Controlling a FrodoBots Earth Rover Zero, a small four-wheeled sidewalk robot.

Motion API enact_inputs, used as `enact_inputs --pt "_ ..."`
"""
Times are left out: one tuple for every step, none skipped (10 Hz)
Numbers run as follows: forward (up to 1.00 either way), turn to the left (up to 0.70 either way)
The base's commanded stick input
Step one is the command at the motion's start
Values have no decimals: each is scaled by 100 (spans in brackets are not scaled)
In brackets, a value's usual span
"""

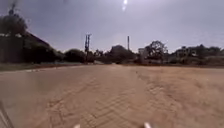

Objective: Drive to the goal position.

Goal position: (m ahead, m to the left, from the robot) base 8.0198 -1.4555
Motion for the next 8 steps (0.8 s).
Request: enact_inputs --pt "70 0" --pt "70 0" --pt "70 0" --pt "70 0" --pt "70 0" --pt "70 0" --pt "70 0" --pt "70 0"
